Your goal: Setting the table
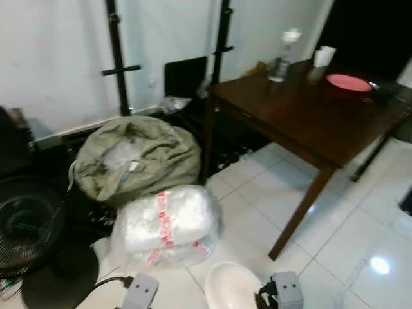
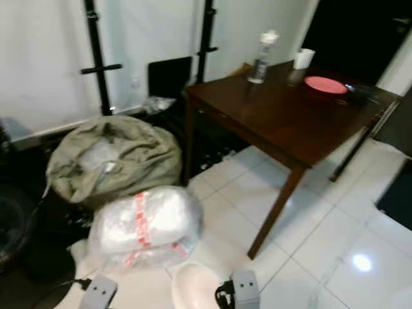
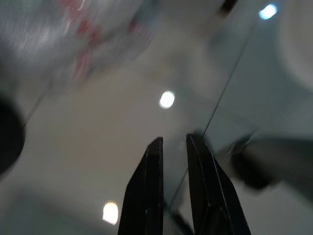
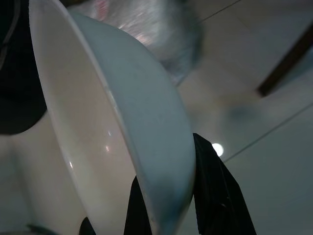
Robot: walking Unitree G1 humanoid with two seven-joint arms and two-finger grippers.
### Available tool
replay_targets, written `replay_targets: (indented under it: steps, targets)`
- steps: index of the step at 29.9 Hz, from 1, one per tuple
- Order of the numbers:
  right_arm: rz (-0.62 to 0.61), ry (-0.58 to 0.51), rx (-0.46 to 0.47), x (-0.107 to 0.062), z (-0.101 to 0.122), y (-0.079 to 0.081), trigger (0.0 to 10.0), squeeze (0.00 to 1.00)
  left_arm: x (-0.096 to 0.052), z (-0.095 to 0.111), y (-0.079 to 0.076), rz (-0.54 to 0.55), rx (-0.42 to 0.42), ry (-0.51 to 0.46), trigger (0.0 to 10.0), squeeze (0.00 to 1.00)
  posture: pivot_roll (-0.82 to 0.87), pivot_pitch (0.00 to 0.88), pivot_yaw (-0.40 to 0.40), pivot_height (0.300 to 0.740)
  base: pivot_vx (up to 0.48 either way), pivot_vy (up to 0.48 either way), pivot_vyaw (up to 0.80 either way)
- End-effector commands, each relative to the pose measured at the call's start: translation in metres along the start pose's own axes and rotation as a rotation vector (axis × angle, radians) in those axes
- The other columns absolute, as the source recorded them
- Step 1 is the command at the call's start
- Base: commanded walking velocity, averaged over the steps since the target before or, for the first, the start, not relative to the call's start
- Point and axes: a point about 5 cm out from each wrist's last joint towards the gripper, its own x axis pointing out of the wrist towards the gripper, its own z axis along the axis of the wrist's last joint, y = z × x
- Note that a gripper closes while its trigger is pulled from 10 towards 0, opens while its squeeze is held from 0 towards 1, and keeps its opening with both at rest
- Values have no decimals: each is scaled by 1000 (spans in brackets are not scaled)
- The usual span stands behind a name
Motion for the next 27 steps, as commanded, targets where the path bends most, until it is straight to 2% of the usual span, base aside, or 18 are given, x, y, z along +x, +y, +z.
replay_targets:
  steps: [1, 27]
  targets:
    - [-4, -4, 18, -3, -4, -1, 10000, 0, -2, -11, -3, -19, 37, 25, 10000, 0, 56, 74, 16, 740, 0, 0, -800]
    - [-2, -44, 37, -3, -4, 1, 10000, 0, 2, 1, -3, -50, 77, -86, 10000, 0, 46, 67, 32, 740, 0, 0, -800]
